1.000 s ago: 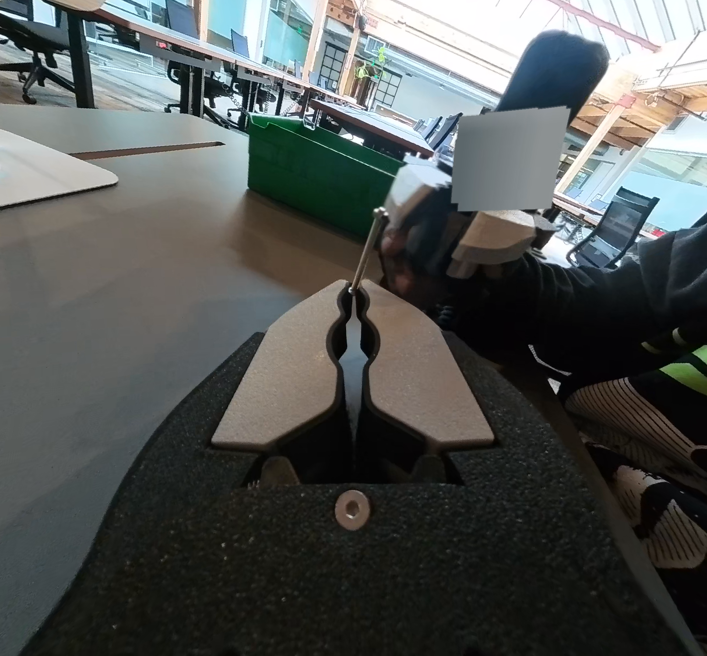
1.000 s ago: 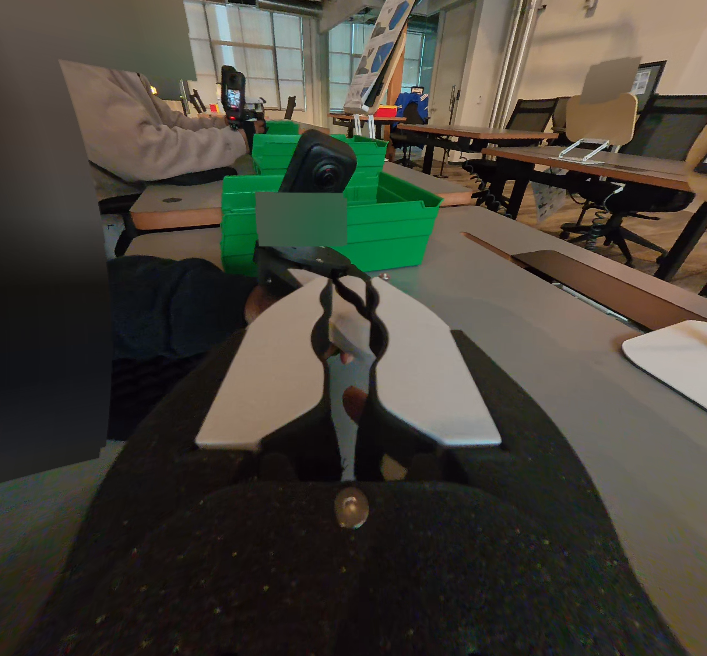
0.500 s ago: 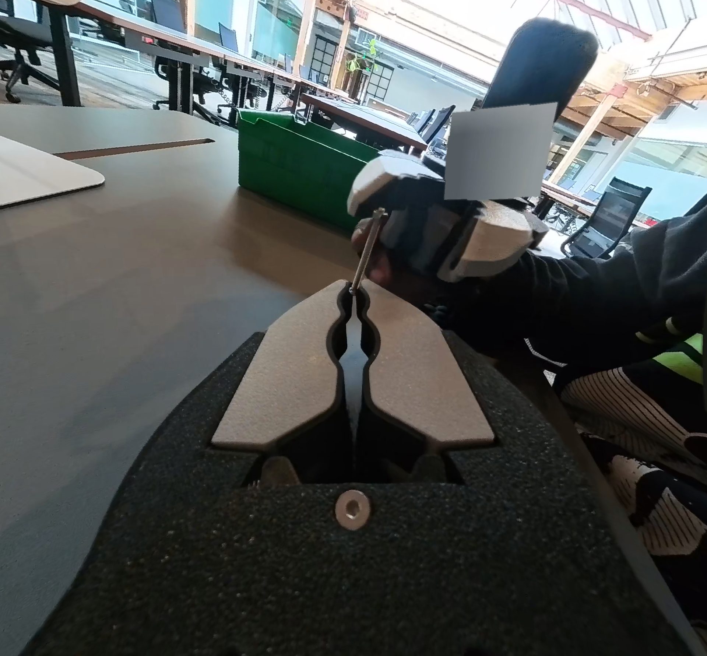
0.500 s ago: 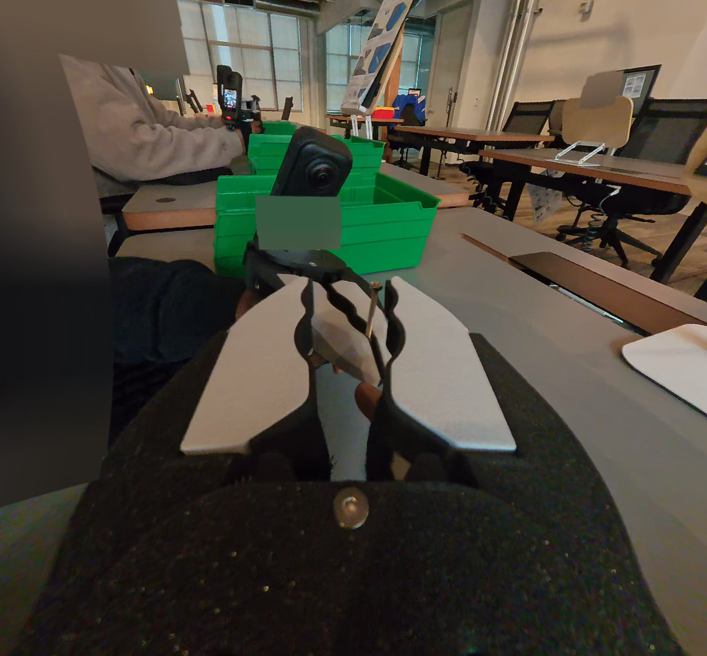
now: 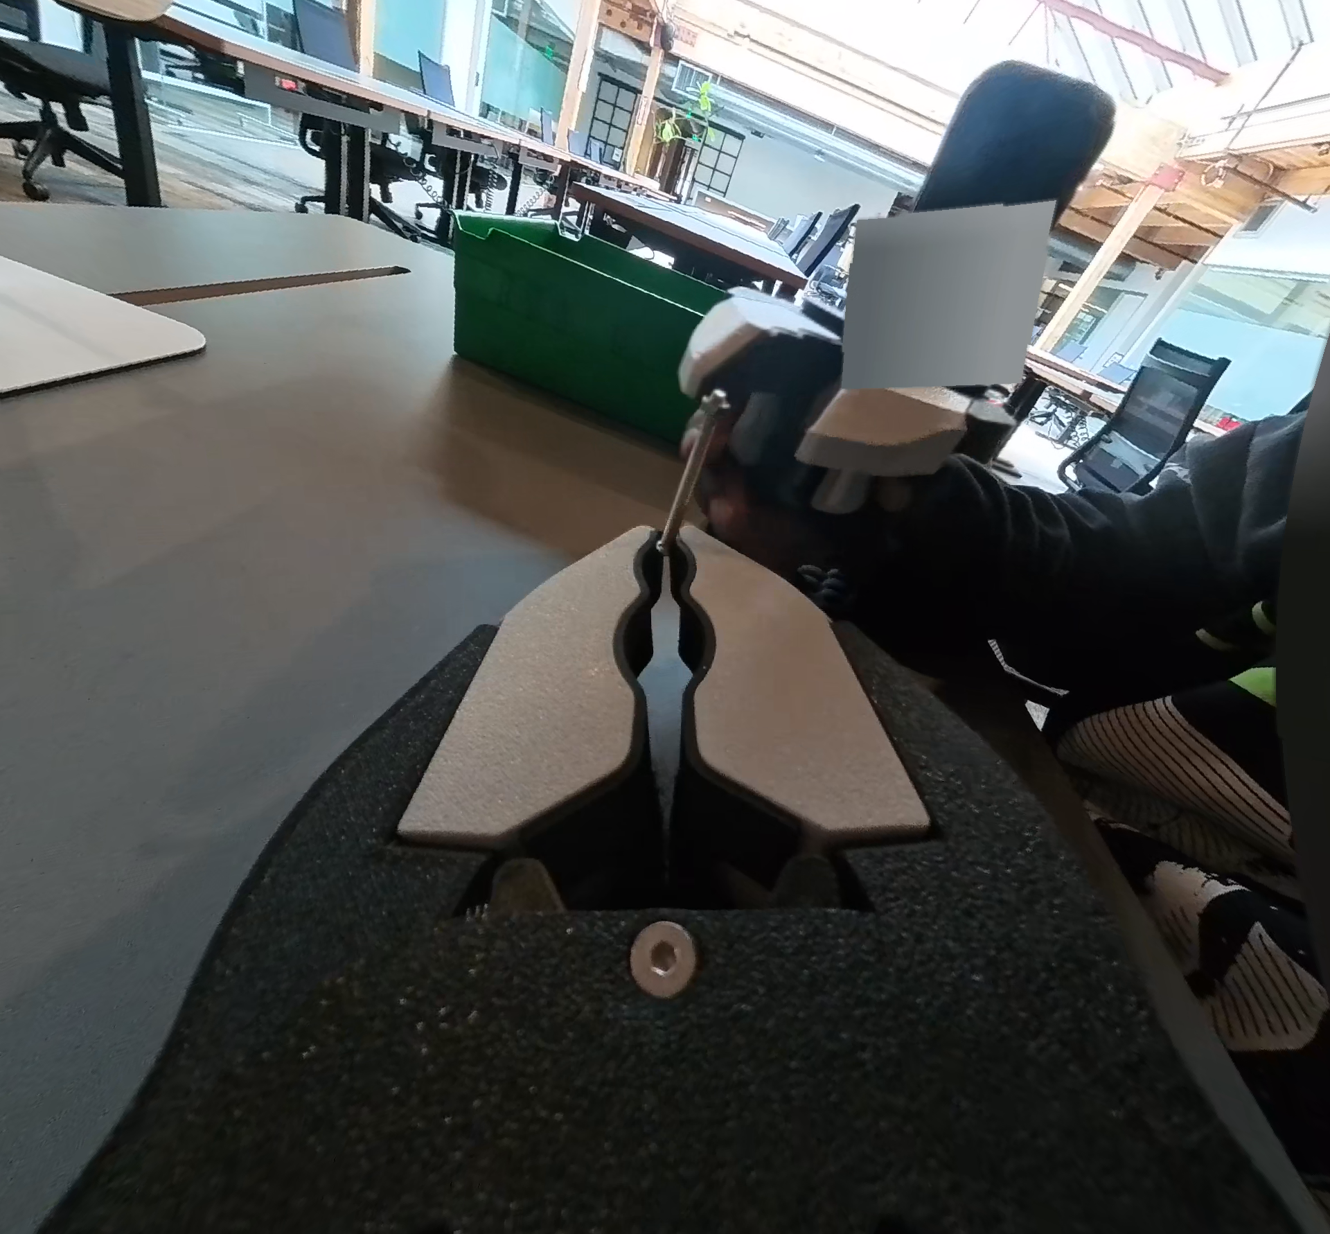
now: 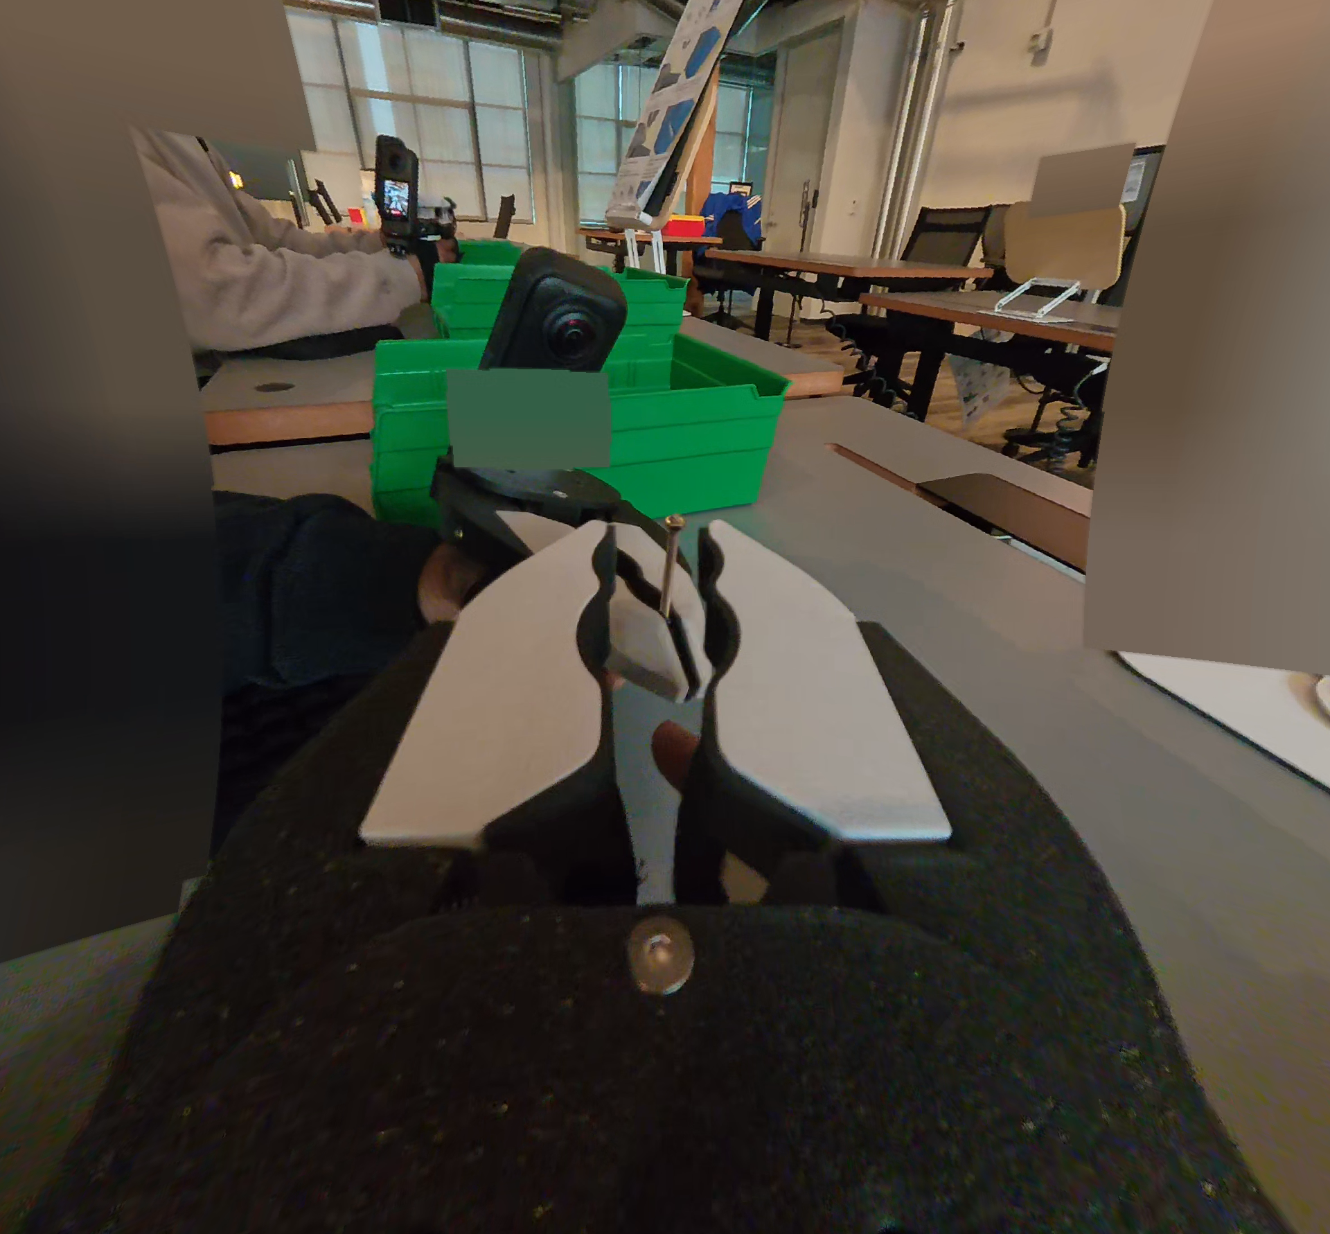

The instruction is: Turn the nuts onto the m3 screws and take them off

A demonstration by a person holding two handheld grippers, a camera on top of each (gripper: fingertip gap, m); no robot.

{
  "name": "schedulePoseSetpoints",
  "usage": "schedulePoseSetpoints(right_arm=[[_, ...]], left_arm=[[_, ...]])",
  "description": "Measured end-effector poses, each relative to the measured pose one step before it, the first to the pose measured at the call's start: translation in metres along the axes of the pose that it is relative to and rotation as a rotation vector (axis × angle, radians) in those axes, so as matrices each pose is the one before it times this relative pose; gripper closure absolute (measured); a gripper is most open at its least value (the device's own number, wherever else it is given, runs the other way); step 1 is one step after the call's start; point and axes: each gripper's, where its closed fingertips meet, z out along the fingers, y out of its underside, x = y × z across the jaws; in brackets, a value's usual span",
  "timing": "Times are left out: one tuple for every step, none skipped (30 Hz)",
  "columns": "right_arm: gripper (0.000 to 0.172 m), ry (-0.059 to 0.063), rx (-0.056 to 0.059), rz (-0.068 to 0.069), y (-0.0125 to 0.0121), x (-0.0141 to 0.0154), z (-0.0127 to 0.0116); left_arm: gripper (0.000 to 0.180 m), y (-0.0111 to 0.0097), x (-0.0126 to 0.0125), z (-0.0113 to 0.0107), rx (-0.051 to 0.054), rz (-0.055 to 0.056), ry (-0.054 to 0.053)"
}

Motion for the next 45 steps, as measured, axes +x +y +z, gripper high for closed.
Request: schedulePoseSetpoints(right_arm=[[0.147, -0.0027, -0.0022, -0.0056, 0.00059, -0.00083, 0.00142], [0.144, -0.0093, -0.0027, -0.0016, 0.00048, -0.00162, 0.00159], [0.143, -0.0061, -0.0050, -0.0013, 0.00067, -0.00112, 0.00149], [0.142, -0.0021, -0.0040, -0.0039, 0.00043, -0.00047, 0.00129], [0.142, -0.0027, -0.0026, -0.0046, 0.00034, -0.00047, 0.00094], [0.142, -0.0037, -0.0009, -0.0031, 0.00000, -0.00067, 0.00062], [0.142, -0.0054, 0.0006, -0.0016, -0.00029, -0.00094, 0.00028], [0.142, -0.0055, 0.0009, -0.0032, -0.00045, -0.00109, -0.00006], [0.142, -0.0024, 0.0005, -0.0039, -0.00031, -0.00071, -0.00036], [0.144, 0.0015, -0.0039, -0.0027, 0.00016, -0.00006, -0.00066], [0.148, 0.0034, -0.0042, -0.0017, 0.00001, 0.00021, -0.00122], [0.154, 0.0032, -0.0031, 0.0007, -0.00022, 0.00024, -0.00193], [0.162, -0.0076, -0.0022, 0.0037, -0.00033, -0.00128, -0.00240], [0.164, -0.0102, 0.0030, 0.0066, -0.00060, -0.00190, -0.00240], [0.164, -0.0038, 0.0056, 0.0032, -0.00064, -0.00071, -0.00188], [0.164, 0.0065, 0.0030, 0.0008, -0.00026, 0.00132, -0.00120], [0.164, 0.0084, 0.0009, 0.0015, -0.00006, 0.00203, -0.00038], [0.163, 0.0077, 0.0047, 0.0045, -0.00033, 0.00211, 0.00023], [0.162, 0.0079, 0.0061, 0.0045, -0.00033, 0.00180, 0.00049], [0.159, 0.0074, 0.0023, 0.0010, 0.00035, 0.00148, 0.00086], [0.155, 0.0056, -0.0017, -0.0017, 0.00096, 0.00099, 0.00113], [0.150, -0.0005, -0.0043, -0.0026, 0.00129, -0.00006, 0.00146], [0.146, -0.0054, -0.0038, -0.0011, 0.00102, -0.00089, 0.00167], [0.143, -0.0053, -0.0033, -0.0018, 0.00075, -0.00086, 0.00157], [0.141, -0.0023, -0.0014, -0.0045, 0.00007, -0.00054, 0.00143], [0.140, -0.0022, 0.0021, -0.0050, -0.00070, -0.00052, 0.00119], [0.140, -0.0015, 0.0011, -0.0021, -0.00055, -0.00039, 0.00091], [0.140, -0.0024, -0.0013, 0.0001, -0.00002, -0.00037, 0.00080], [0.140, -0.0049, -0.0031, -0.0013, 0.00029, -0.00085, 0.00052], [0.141, -0.0043, -0.0026, -0.0032, 0.00040, -0.00085, 0.00010], [0.143, -0.0036, -0.0037, -0.0039, 0.00043, -0.00086, -0.00030], [0.146, -0.0011, -0.0036, -0.0020, 0.00022, -0.00055, -0.00069], [0.151, 0.0027, -0.0049, 0.0026, -0.00006, 0.00031, -0.00133], [0.159, -0.0024, -0.0028, 0.0046, -0.00039, -0.00020, -0.00229], [0.163, -0.0063, 0.0118, 0.0088, -0.00218, -0.00097, -0.00296], [0.165, 0.0027, 0.0224, 0.0089, -0.00332, 0.00006, -0.00308], [0.166, 0.0063, 0.0156, 0.0051, -0.00239, 0.00105, -0.00236], [0.166, 0.0051, 0.0025, 0.0030, -0.00062, 0.00170, -0.00118], [0.166, 0.0061, -0.0013, 0.0034, 0.00023, 0.00189, -0.00002], [0.166, 0.0046, -0.0007, 0.0029, 0.00056, 0.00136, 0.00062], [0.165, 0.0019, -0.0046, -0.0010, 0.00127, 0.00060, 0.00110], [0.163, 0.0034, -0.0074, -0.0044, 0.00182, 0.00042, 0.00134], [0.160, 0.0032, -0.0072, -0.0055, 0.00196, 0.00012, 0.00151], [0.155, -0.0024, -0.0065, -0.0053, 0.00176, -0.00067, 0.00165], [0.149, -0.0025, -0.0033, -0.0027, 0.00102, -0.00071, 0.00164]], left_arm=[[0.179, 0.00031, 0.00045, 0.00034, -0.0022, 0.0004, 0.0029], [0.179, 0.00011, 0.00043, 0.00022, -0.0011, 0.0011, 0.0022], [0.179, 0.00019, 0.00031, 0.00013, -0.0010, 0.0009, 0.0014], [0.179, 0.00004, 0.00015, 0.00014, -0.0008, 0.0005, 0.0005], [0.179, 0.00003, -0.00006, -0.00001, -0.0002, 0.0003, -0.0003], [0.179, 0.00000, 0.00003, 0.00000, 0.0000, -0.0003, 0.0001], [0.179, 0.00015, -0.00010, 0.00005, -0.0007, -0.0005, -0.0001], [0.179, 0.00008, -0.00003, 0.00006, -0.0006, -0.0001, -0.0003], [0.179, -0.00008, -0.00023, 0.00003, 0.0004, -0.0006, -0.0013], [0.179, -0.00022, -0.00049, -0.00026, 0.0020, -0.0014, -0.0028], [0.180, -0.00044, -0.00040, -0.00029, 0.0029, -0.0011, -0.0023], [0.180, -0.00036, -0.00058, -0.00036, 0.0033, -0.0005, -0.0037], [0.179, -0.00055, -0.00078, -0.00050, 0.0042, -0.0014, -0.0043], [0.180, -0.00038, -0.00020, -0.00039, 0.0029, -0.0019, -0.0001], [0.180, 0.00000, 0.00007, 0.00010, 0.0000, 0.0002, 0.0006], [0.179, 0.00023, 0.00023, 0.00015, -0.0020, 0.0016, 0.0009], [0.179, 0.00014, 0.00019, 0.00019, -0.0016, 0.0008, 0.0009], [0.179, -0.00002, 0.00000, 0.00001, 0.0002, 0.0001, 0.0001], [0.179, -0.00010, 0.00018, -0.00013, 0.0010, -0.0001, 0.0006], [0.180, 0.00000, 0.00021, 0.00010, 0.0000, 0.0001, 0.0016], [0.179, 0.00025, 0.00034, 0.00018, -0.0017, 0.0006, 0.0022], [0.179, 0.00031, 0.00068, 0.00033, -0.0024, 0.0012, 0.0035], [0.179, 0.00041, 0.00063, 0.00031, -0.0027, 0.0014, 0.0042], [0.179, 0.00035, 0.00046, 0.00031, -0.0027, 0.0017, 0.0021], [0.179, 0.00018, 0.00027, 0.00018, -0.0017, 0.0010, 0.0009], [0.179, 0.00007, 0.00029, 0.00016, -0.0006, -0.0002, 0.0022], [0.179, 0.00014, 0.00028, 0.00004, -0.0008, 0.0002, 0.0015], [0.179, 0.00014, 0.00027, 0.00011, -0.0013, 0.0011, 0.0010], [0.179, 0.00017, 0.00019, 0.00012, -0.0011, 0.0004, 0.0010], [0.179, -0.00004, -0.00013, 0.00000, 0.0001, -0.0004, -0.0005], [0.179, -0.00013, -0.00026, -0.00009, 0.0015, -0.0011, -0.0016], [0.179, -0.00025, -0.00057, -0.00034, 0.0022, -0.0010, -0.0032], [0.179, -0.00040, -0.00076, -0.00032, 0.0026, -0.0006, -0.0047], [0.179, -0.00049, -0.00105, -0.00055, 0.0036, -0.0021, -0.0060], [0.180, -0.00063, -0.00104, -0.00067, 0.0046, -0.0044, -0.0048], [0.180, -0.00038, -0.00031, -0.00035, 0.0034, -0.0022, -0.0001], [0.180, 0.00006, 0.00025, 0.00005, -0.0007, 0.0011, 0.0008], [0.179, 0.00031, 0.00026, 0.00038, -0.0031, 0.0025, 0.0006], [0.179, 0.00024, 0.00017, 0.00010, -0.0014, 0.0011, 0.0004], [0.179, -0.00022, -0.00003, -0.00010, 0.0014, -0.0004, 0.0003], [0.180, -0.00019, 0.00012, -0.00019, 0.0015, -0.0002, 0.0009], [0.180, 0.00019, 0.00043, 0.00015, -0.0007, 0.0017, 0.0021], [0.179, 0.00031, 0.00080, 0.00031, -0.0026, 0.0031, 0.0037], [0.179, 0.00056, 0.00084, 0.00051, -0.0041, 0.0024, 0.0046], [0.179, 0.00044, 0.00058, 0.00042, -0.0039, 0.0005, 0.0038]])
